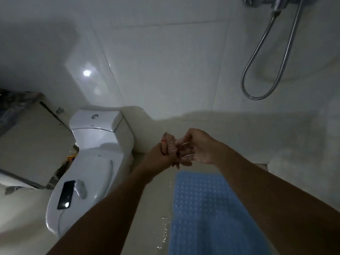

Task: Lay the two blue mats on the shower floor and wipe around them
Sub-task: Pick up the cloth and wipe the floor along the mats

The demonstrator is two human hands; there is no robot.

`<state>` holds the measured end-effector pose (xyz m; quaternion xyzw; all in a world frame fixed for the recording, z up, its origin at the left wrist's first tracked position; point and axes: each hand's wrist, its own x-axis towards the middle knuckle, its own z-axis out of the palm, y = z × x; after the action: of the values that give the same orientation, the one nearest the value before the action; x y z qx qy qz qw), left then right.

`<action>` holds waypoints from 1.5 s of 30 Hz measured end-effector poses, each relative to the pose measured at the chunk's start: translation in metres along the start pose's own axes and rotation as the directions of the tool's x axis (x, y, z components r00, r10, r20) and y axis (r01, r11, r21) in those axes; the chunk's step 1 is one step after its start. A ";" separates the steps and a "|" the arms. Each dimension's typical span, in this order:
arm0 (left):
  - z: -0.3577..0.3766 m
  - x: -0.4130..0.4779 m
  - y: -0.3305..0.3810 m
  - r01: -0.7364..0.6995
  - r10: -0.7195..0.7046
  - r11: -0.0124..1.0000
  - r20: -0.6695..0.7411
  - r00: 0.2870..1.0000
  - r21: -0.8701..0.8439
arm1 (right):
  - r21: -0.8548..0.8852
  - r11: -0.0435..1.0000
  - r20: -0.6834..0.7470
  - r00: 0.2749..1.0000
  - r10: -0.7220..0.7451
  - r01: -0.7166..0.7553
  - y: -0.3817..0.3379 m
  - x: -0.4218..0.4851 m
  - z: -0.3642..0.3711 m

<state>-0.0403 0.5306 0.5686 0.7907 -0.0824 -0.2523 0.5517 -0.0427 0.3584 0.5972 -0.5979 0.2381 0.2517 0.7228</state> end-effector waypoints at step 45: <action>0.149 0.052 -0.893 0.432 -0.449 0.740 -0.100 0.888 0.516 | -0.785 0.596 -0.007 0.964 0.265 -0.169 0.808 0.499 0.030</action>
<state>-0.2013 0.7224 -0.3028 0.9032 0.0326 -0.3555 0.2381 -0.1867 0.5552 -0.3209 -0.8031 0.1361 0.4484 0.3681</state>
